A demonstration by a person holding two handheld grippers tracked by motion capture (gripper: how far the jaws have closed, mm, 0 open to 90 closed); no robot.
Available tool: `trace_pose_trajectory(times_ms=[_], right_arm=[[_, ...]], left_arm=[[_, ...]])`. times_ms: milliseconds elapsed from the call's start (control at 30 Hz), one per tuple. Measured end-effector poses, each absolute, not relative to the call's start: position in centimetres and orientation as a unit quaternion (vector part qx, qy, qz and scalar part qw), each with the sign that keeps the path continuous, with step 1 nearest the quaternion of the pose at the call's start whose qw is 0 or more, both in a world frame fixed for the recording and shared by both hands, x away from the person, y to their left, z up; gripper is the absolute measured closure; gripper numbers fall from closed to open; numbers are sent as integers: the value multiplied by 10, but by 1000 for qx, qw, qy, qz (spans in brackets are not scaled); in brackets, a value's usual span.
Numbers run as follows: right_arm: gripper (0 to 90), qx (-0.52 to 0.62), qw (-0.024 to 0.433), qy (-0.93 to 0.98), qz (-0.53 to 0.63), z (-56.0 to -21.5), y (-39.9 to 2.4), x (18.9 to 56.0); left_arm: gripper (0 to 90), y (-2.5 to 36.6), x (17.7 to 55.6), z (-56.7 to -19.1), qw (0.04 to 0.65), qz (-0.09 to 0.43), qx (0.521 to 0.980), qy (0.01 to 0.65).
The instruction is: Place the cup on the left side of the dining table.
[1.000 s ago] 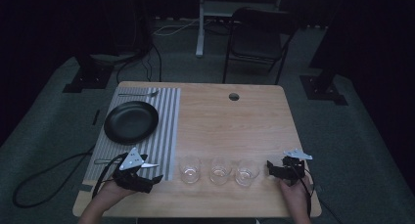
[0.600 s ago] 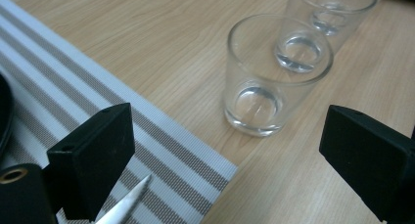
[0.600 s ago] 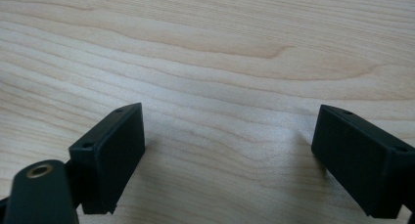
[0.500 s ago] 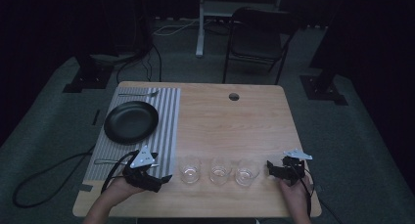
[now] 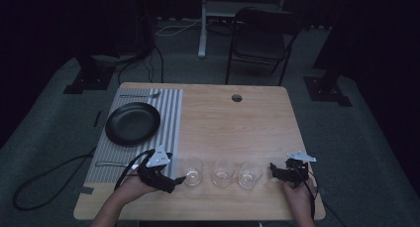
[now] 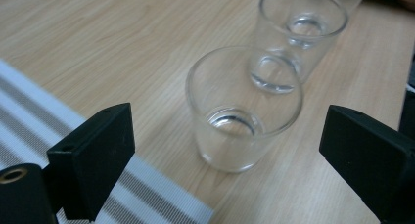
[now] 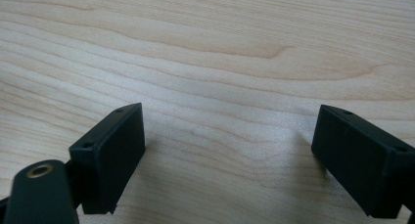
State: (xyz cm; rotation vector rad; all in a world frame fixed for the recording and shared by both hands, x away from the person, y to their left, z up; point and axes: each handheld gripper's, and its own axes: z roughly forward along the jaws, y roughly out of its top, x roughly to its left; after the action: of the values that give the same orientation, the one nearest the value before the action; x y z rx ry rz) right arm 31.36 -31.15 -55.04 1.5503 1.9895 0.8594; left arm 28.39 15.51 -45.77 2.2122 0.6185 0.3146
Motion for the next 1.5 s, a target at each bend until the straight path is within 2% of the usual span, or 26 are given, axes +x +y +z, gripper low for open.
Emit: trace_pose_trajectory(times_ms=[533,1500], right_arm=[[120,565,236,726,313,-550,-312,314],[121,565,236,726,313,-550,-312,314]], left_arm=[[67,118,295,-452,392,109,890,206],[67,38,309,-449,340,82,925,145]])
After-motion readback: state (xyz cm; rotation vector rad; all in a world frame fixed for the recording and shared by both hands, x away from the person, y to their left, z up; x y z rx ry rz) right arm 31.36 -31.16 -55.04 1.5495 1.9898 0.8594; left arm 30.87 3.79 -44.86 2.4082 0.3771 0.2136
